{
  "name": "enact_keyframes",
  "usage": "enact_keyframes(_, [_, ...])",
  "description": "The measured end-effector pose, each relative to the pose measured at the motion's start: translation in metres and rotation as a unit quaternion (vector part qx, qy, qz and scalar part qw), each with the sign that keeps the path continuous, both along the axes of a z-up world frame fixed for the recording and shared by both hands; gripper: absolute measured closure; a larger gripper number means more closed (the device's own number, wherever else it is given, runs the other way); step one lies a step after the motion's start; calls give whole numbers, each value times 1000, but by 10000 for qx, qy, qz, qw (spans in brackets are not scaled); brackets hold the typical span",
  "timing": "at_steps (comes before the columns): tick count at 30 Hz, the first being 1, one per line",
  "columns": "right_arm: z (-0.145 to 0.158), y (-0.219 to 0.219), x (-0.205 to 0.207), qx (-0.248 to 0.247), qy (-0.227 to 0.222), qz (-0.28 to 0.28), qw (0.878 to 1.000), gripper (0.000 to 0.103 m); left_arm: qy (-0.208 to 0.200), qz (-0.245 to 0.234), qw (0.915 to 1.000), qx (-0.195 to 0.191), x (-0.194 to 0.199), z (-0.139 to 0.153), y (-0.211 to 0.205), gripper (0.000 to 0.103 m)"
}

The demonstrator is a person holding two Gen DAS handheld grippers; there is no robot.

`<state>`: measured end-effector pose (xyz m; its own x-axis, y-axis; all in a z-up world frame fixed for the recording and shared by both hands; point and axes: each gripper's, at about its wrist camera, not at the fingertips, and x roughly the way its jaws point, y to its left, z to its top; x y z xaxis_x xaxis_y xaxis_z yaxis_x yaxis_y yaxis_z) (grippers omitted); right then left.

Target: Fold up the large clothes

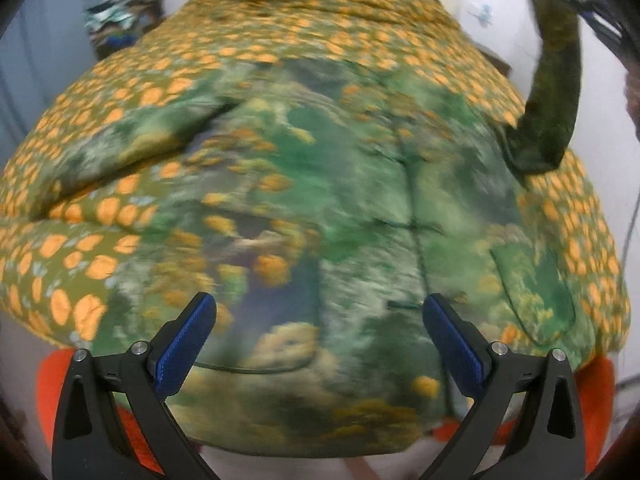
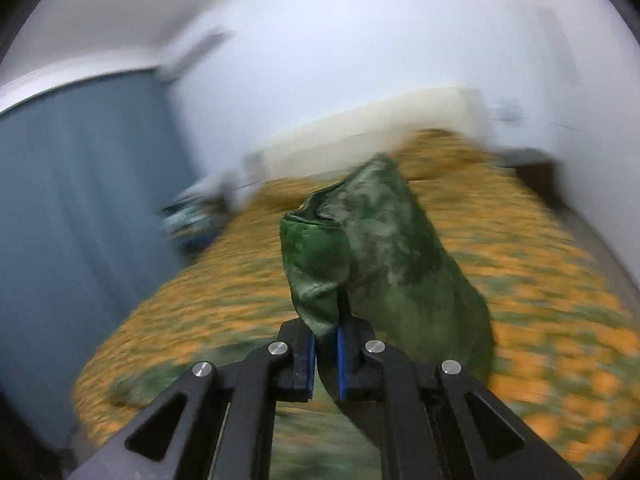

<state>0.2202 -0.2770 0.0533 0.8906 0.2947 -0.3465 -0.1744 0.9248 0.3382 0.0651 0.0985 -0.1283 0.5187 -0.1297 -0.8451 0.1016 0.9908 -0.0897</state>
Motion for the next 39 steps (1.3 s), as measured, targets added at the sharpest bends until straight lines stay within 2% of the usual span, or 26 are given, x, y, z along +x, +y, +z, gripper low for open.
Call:
enact_keyframes(3, [-13, 109, 46, 112, 172, 899, 9957, 94, -126, 359, 9993, -4, 0, 5, 28, 0])
enact_keyframes(5, [-39, 160, 61, 193, 420, 1227, 9914, 85, -101, 535, 9985, -7, 0, 3, 41, 0])
enact_keyframes(6, [-60, 186, 75, 293, 703, 1409, 9871, 63, -60, 619, 9981, -7, 0, 1, 48, 0])
enact_keyframes(7, [-85, 211, 85, 438, 1059, 1579, 9808, 27, 5, 708, 9975, -11, 1, -2, 57, 0])
enact_keyframes(8, [-103, 226, 89, 544, 1303, 1670, 9758, 15, 53, 770, 9970, -5, 2, -5, 63, 0])
enact_keyframes(9, [-122, 237, 88, 696, 1470, 1771, 9707, 12, 100, 840, 9964, 27, 3, -8, 71, 0])
enact_keyframes(12, [-160, 225, 66, 824, 1746, 1827, 9640, 12, 170, 1098, 9937, 112, 5, -17, 99, 0])
enact_keyframes(14, [-178, 192, 32, 656, 1810, 1583, 9684, 12, 203, 1186, 9926, 137, 10, -22, 111, 0])
enact_keyframes(16, [-190, 154, -5, 66, 1867, 1157, 9756, 12, 220, 1226, 9920, 214, 16, -26, 121, 0])
enact_keyframes(18, [-205, 116, -42, -602, 2044, 625, 9750, 12, 226, 1189, 9922, 296, 22, -31, 123, 0])
enact_keyframes(19, [-213, 95, -63, -828, 2210, 329, 9712, 11, 216, 1140, 9927, 339, 25, -33, 121, 0])
enact_keyframes(21, [-233, 55, -97, -1163, 2689, -190, 9559, 11, 241, 1032, 9935, 425, 29, -39, 113, 0])
enact_keyframes(24, [-256, 14, -130, -1396, 3168, -753, 9351, 11, 229, 846, 9947, 544, 33, -46, 95, 0])
enact_keyframes(27, [-269, 5, -151, -1515, 3361, -1015, 9240, 11, 323, 772, 9945, 632, 38, -56, 83, 0])
enact_keyframes(32, [-273, 17, -152, -1756, 3295, -1069, 9215, 11, 333, 678, 9918, 1029, 39, -63, 75, 0])
enact_keyframes(39, [-268, 40, -164, -2313, 3113, -1115, 9150, 11, 220, 665, 9901, 1219, 30, -54, 84, 0])
